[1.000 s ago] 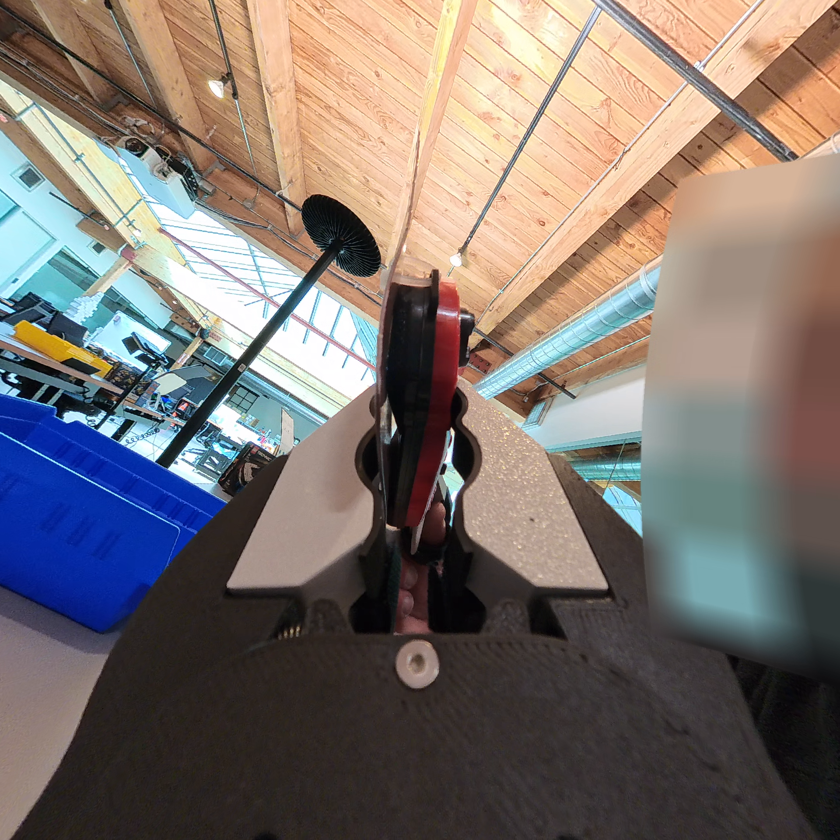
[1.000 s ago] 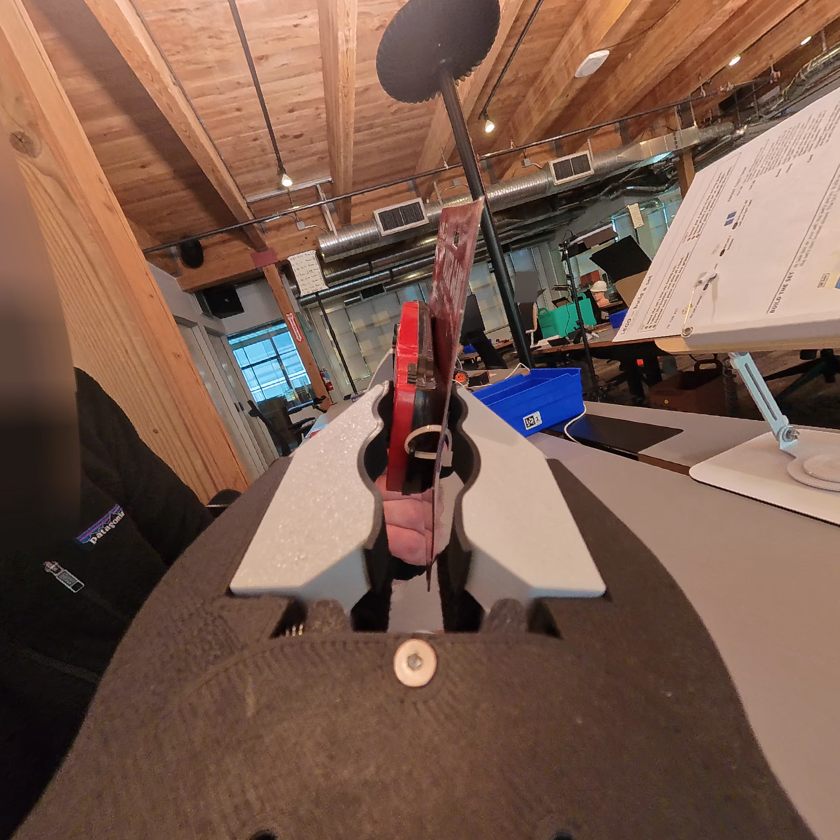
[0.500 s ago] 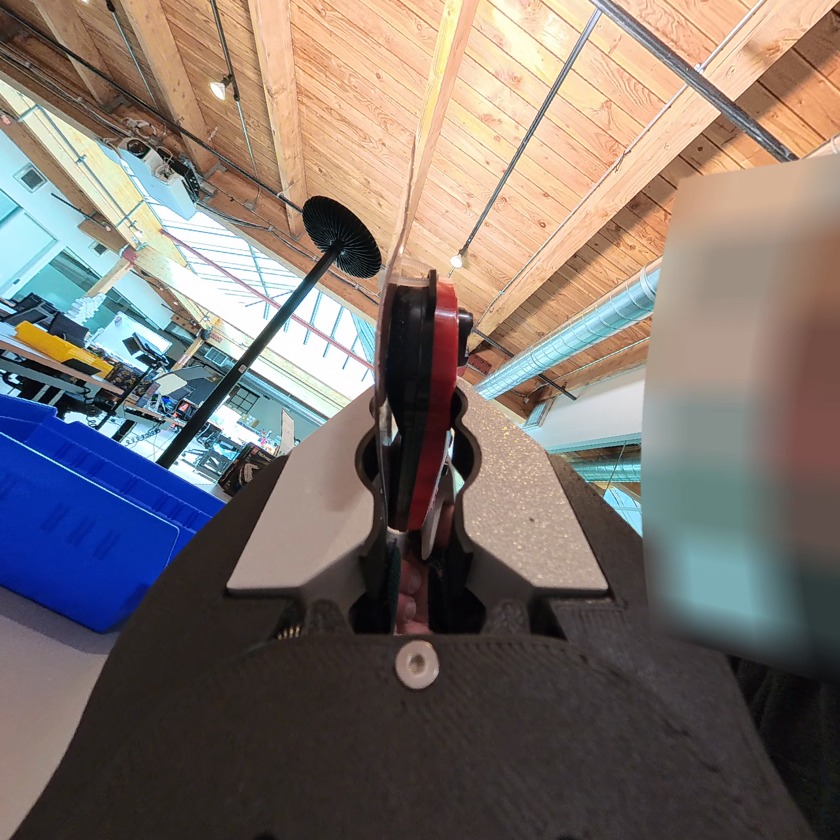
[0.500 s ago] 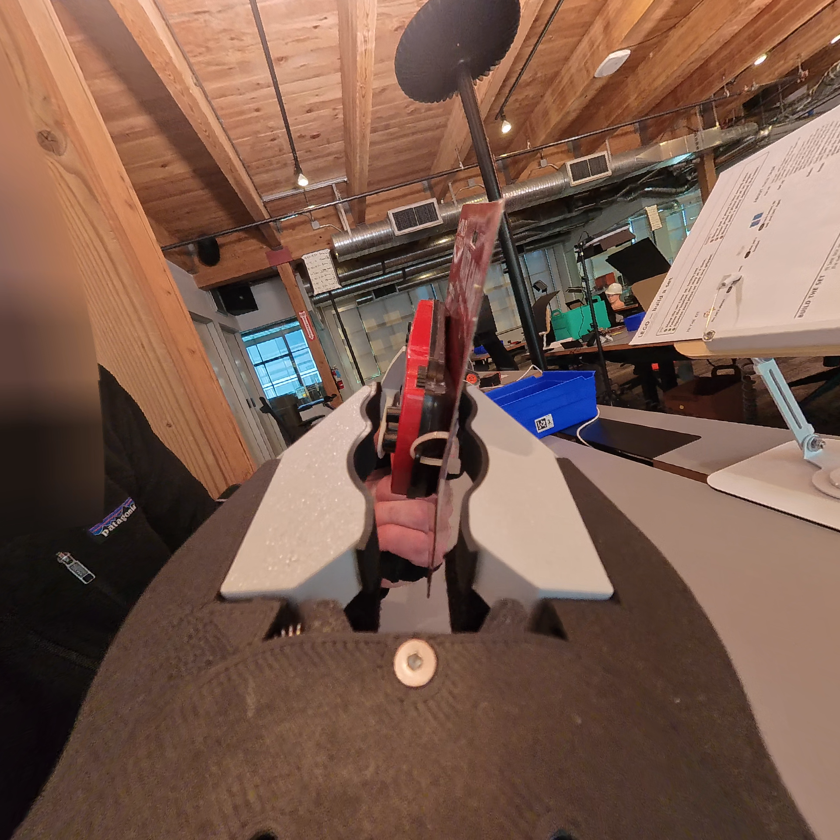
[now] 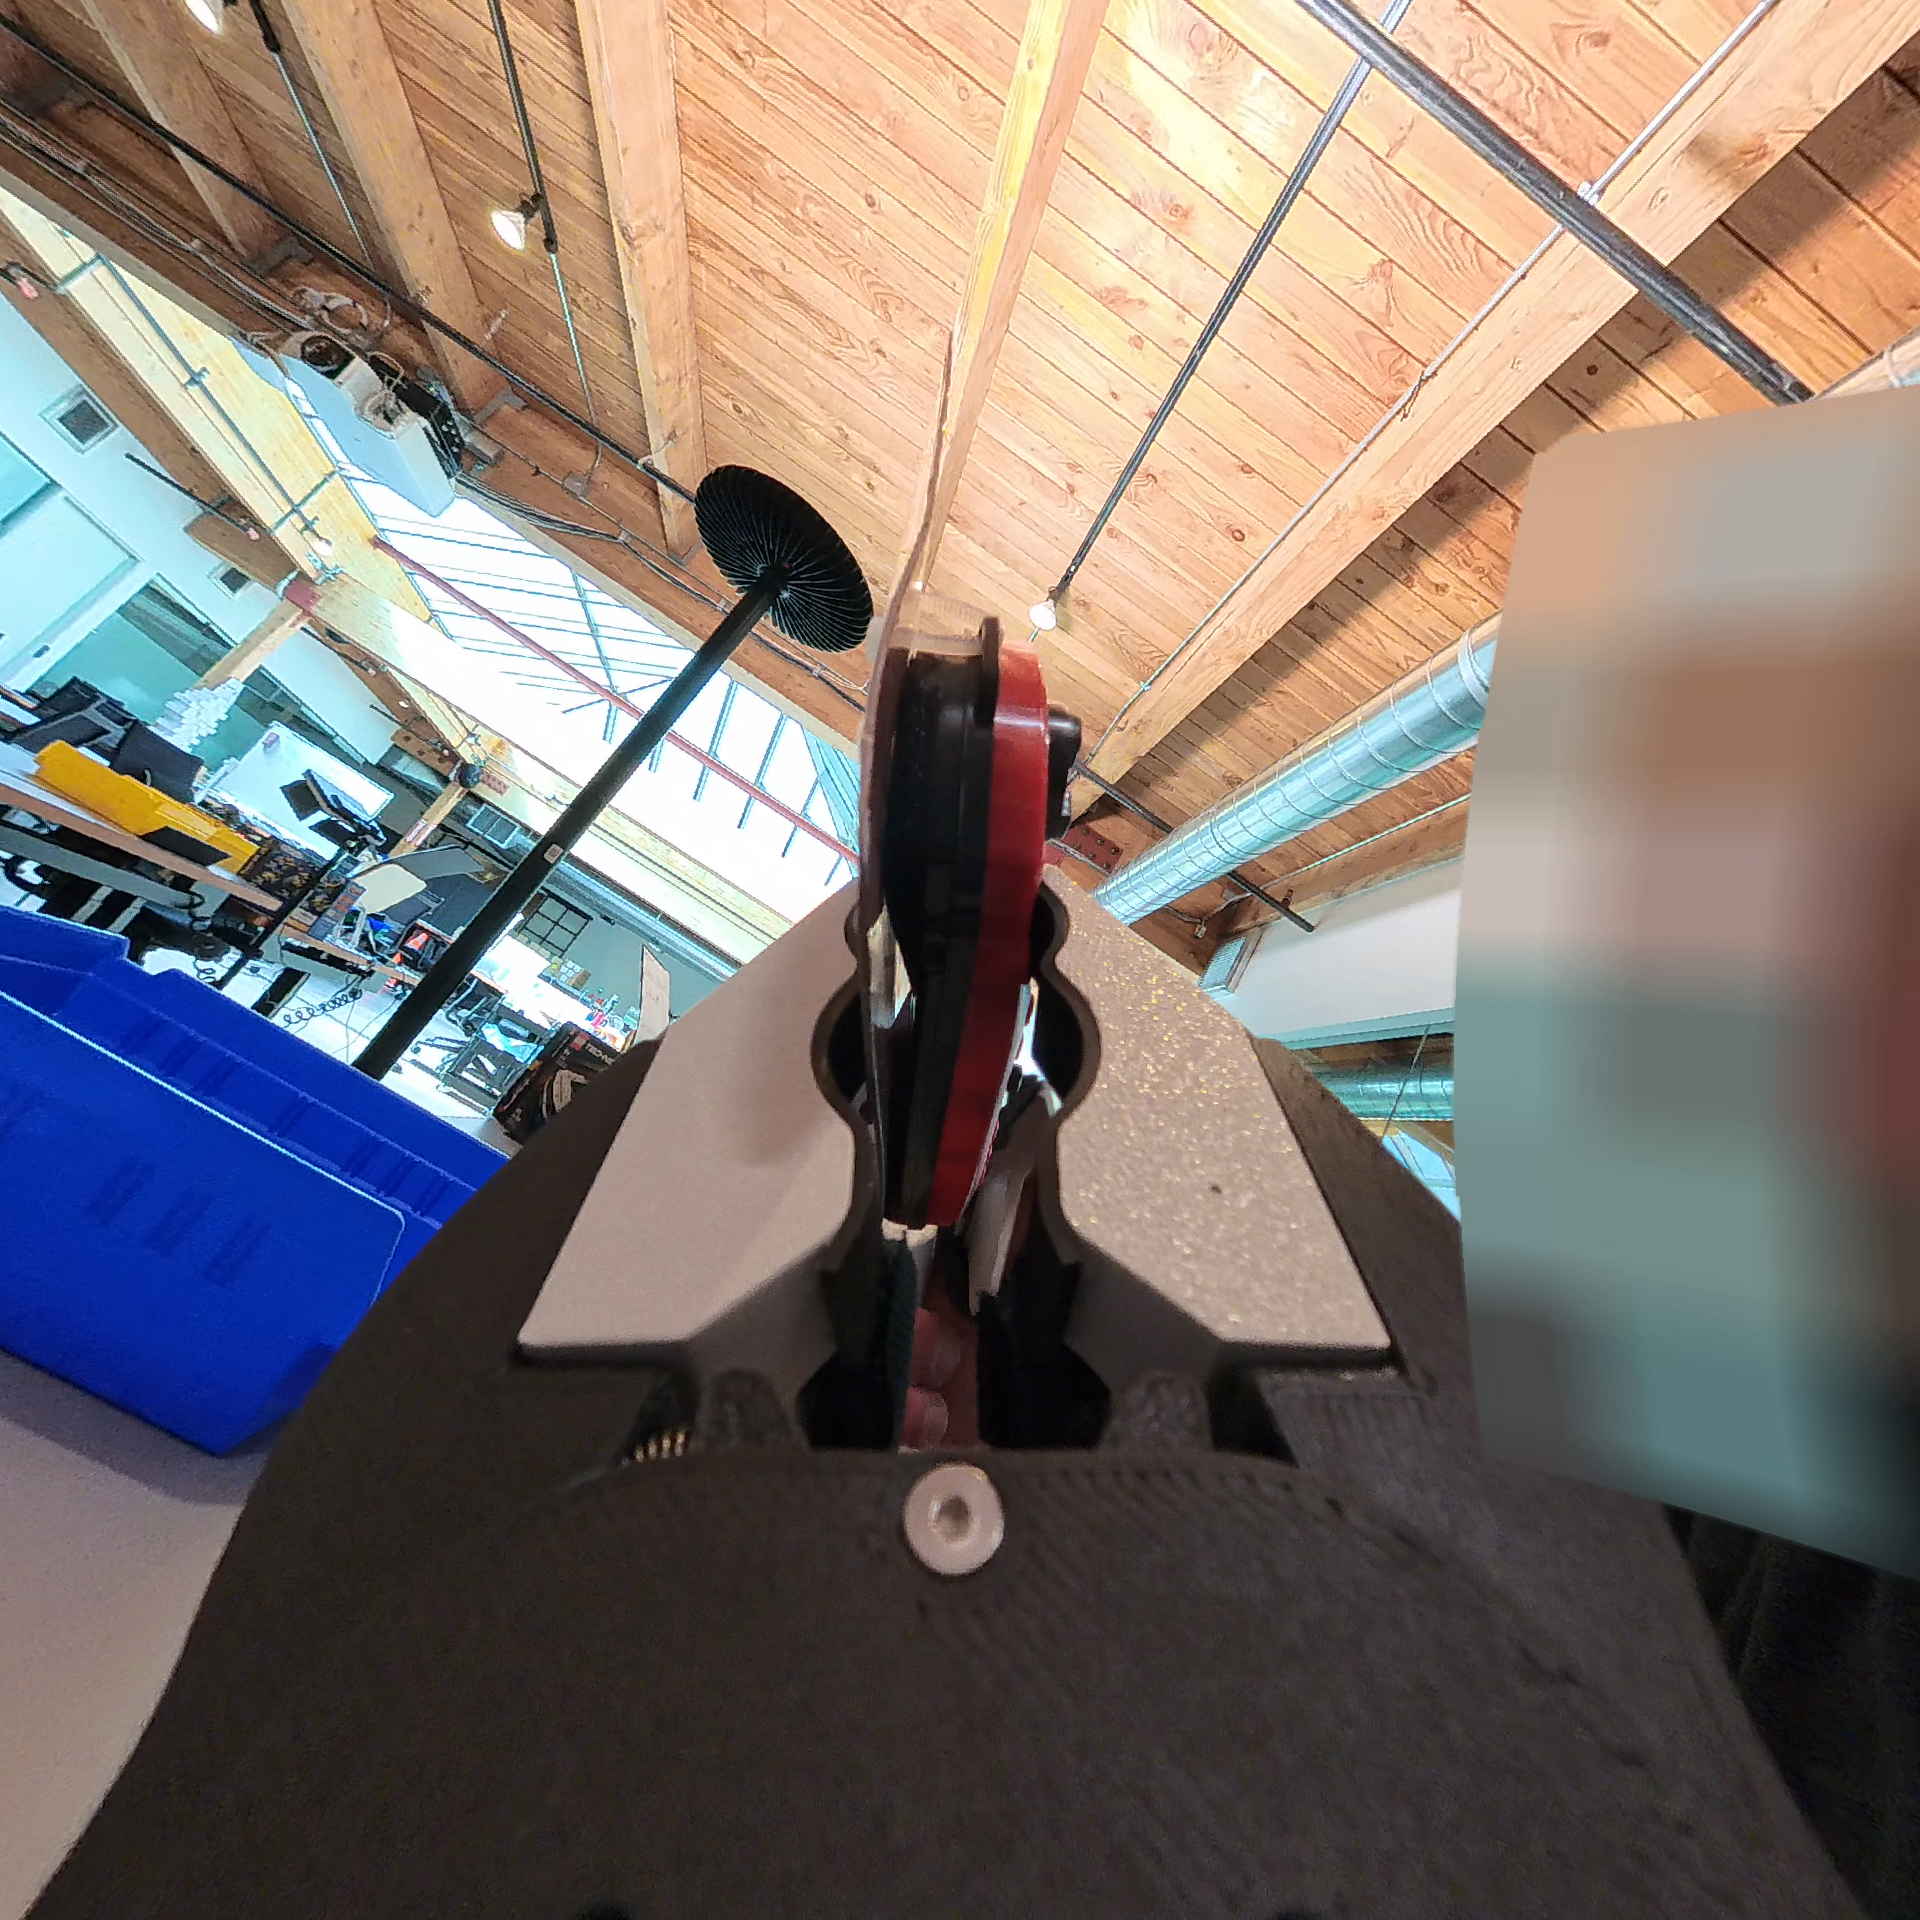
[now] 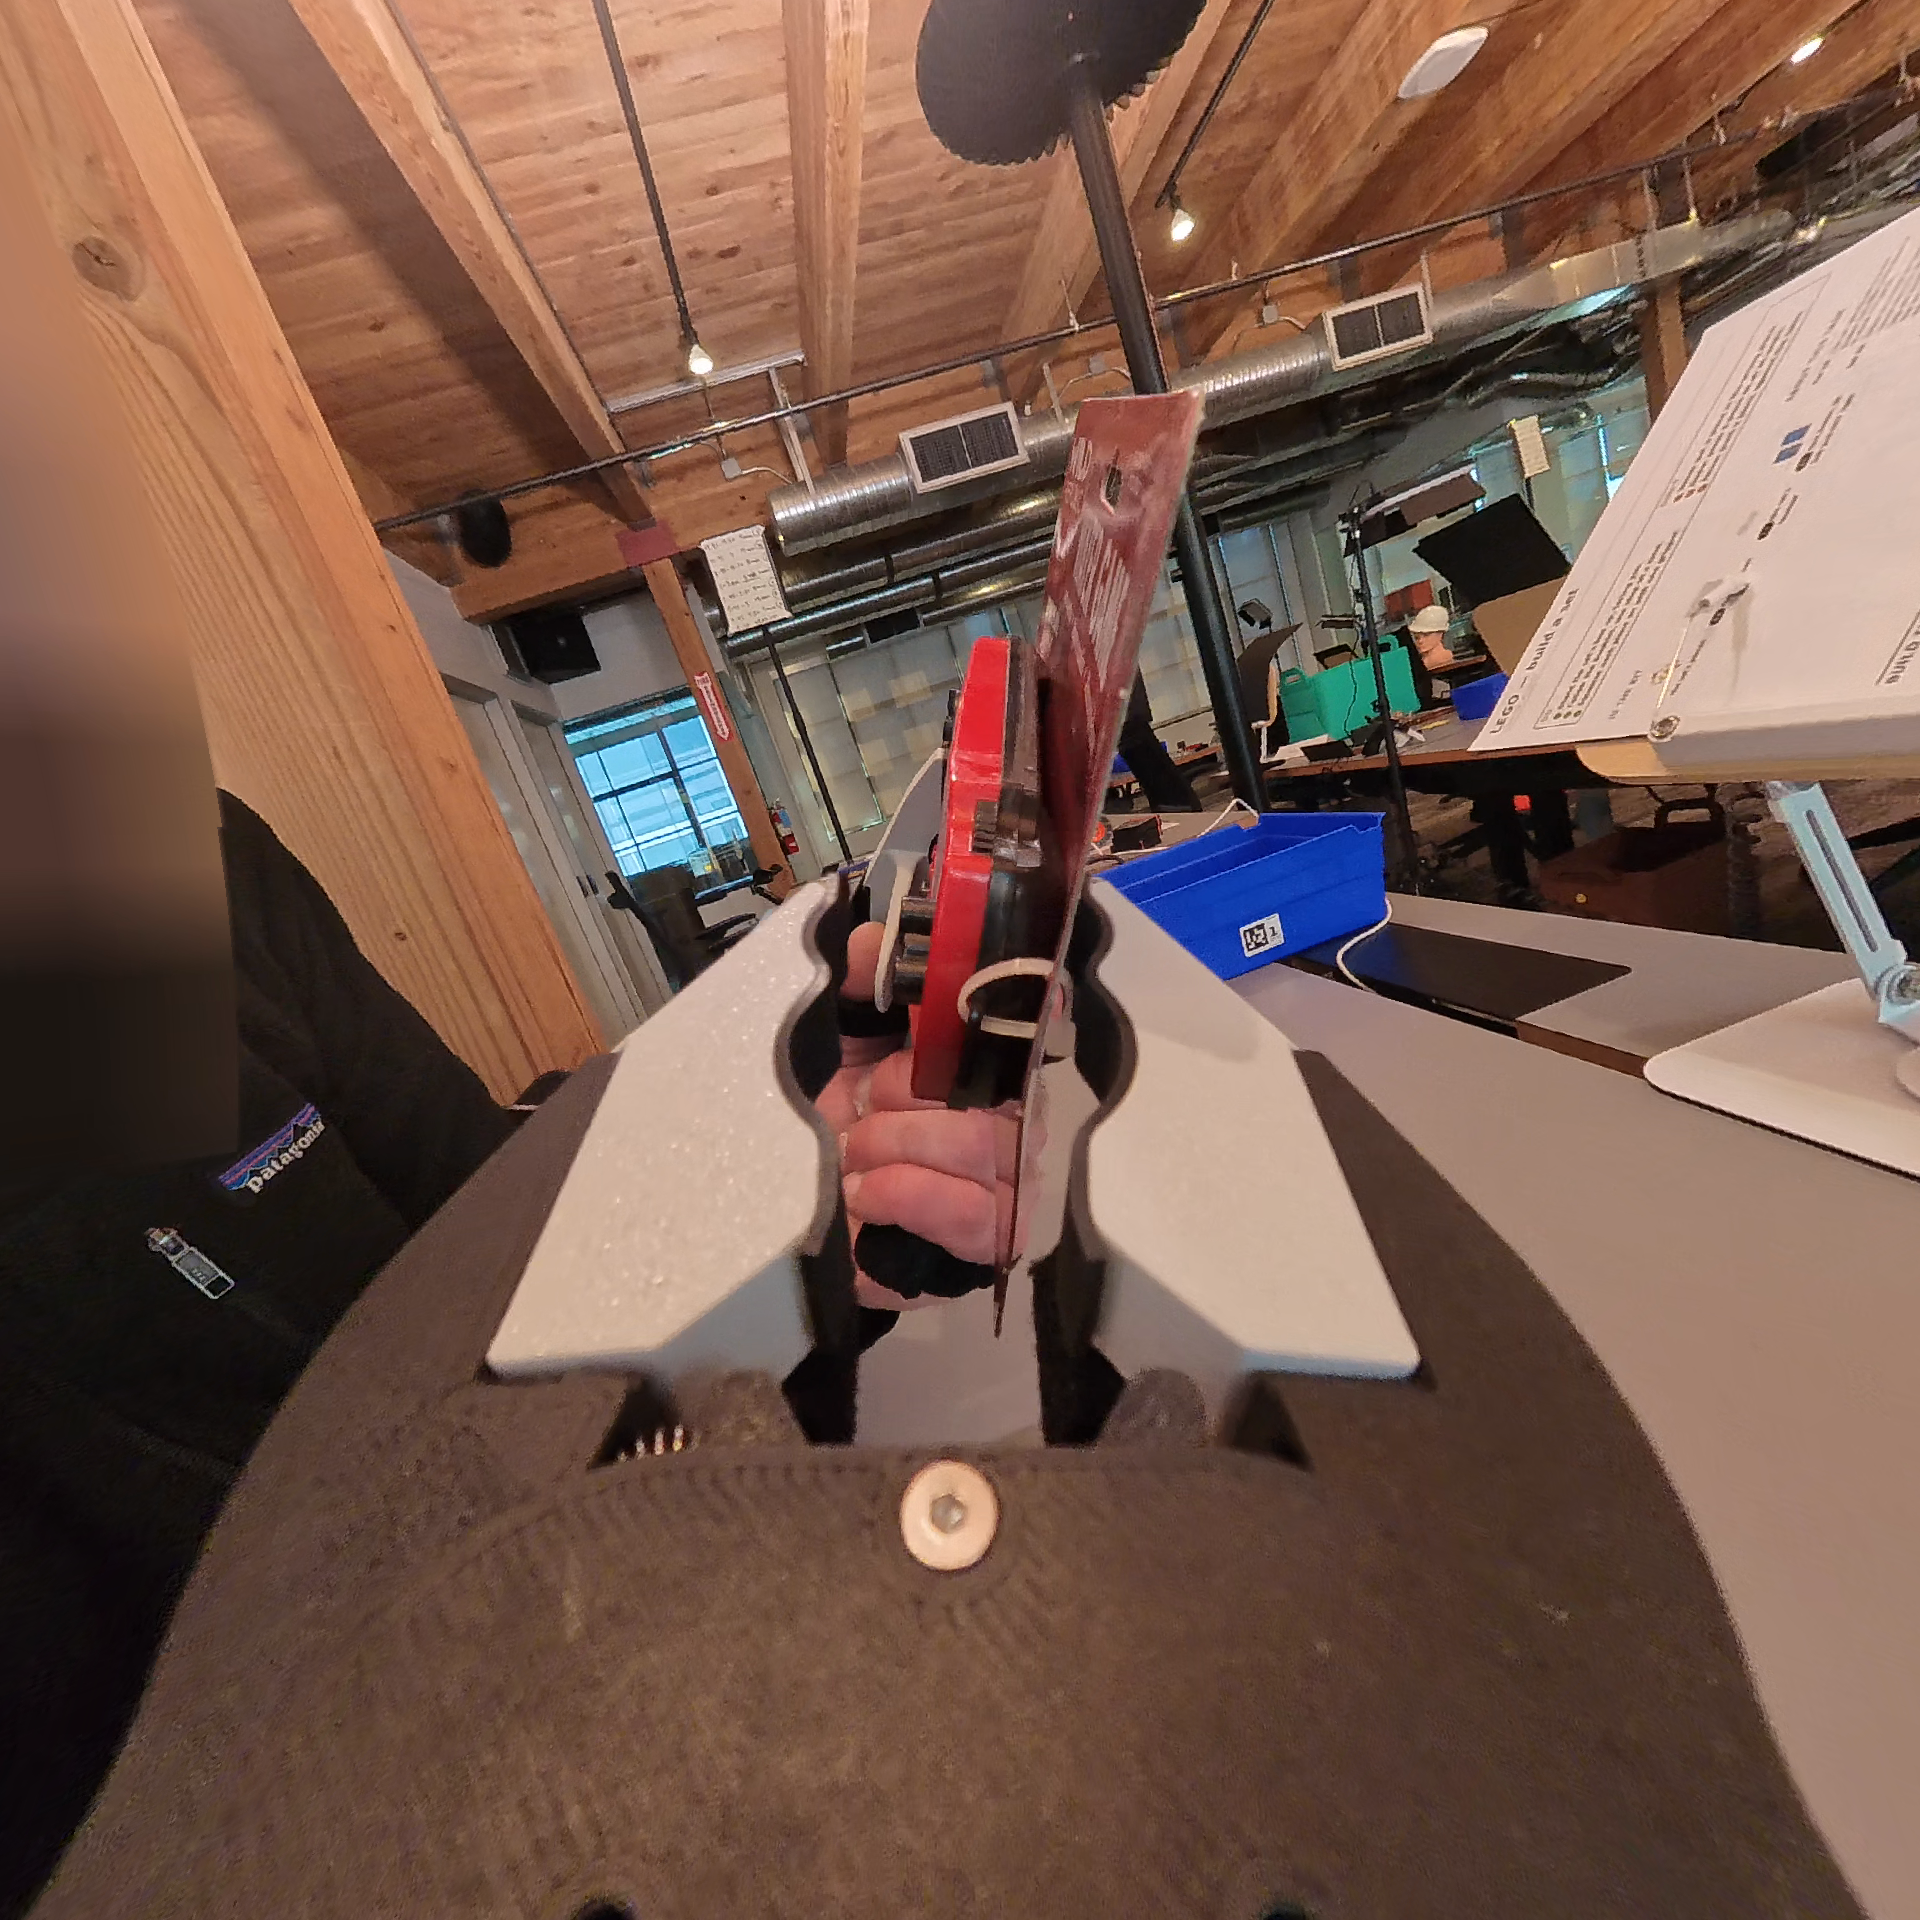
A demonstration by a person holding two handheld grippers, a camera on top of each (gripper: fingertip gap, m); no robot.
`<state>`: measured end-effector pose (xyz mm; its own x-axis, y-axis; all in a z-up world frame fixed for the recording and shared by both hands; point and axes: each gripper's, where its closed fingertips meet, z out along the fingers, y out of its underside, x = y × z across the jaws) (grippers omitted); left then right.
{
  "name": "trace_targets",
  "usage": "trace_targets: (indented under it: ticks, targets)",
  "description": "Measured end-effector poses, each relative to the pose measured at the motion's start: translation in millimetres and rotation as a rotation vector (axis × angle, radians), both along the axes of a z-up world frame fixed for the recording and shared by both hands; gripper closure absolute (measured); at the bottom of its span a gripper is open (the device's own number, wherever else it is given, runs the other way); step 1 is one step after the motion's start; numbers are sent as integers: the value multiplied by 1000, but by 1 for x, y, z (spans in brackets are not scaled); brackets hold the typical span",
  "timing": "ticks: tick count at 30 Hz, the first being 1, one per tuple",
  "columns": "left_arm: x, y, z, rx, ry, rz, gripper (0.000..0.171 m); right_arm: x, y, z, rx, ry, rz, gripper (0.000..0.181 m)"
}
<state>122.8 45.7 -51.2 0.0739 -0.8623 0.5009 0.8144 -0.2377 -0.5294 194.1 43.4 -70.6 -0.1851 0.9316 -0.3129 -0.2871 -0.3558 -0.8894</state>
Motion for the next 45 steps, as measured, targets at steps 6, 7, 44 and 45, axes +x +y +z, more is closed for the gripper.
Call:
trace_targets:
  ticks: [6, 7, 44, 45]
  targets:
    - [1, -2, 2, 8, 0, -7, 148, 1, 2, 0, -5, 9, -4, 155]
    - [1, -2, 2, 8, 0, -6, 148, 0, 2, 0, -7, 9, -3, 155]
    - [-4, -2, 3, 3, -24, -5, 148, 5, 0, -2, -8, 19, 20, 155]
    - [-4, -2, 3, 3, -26, -6, 148, 5, 0, -2, -8, 21, 23, 155]
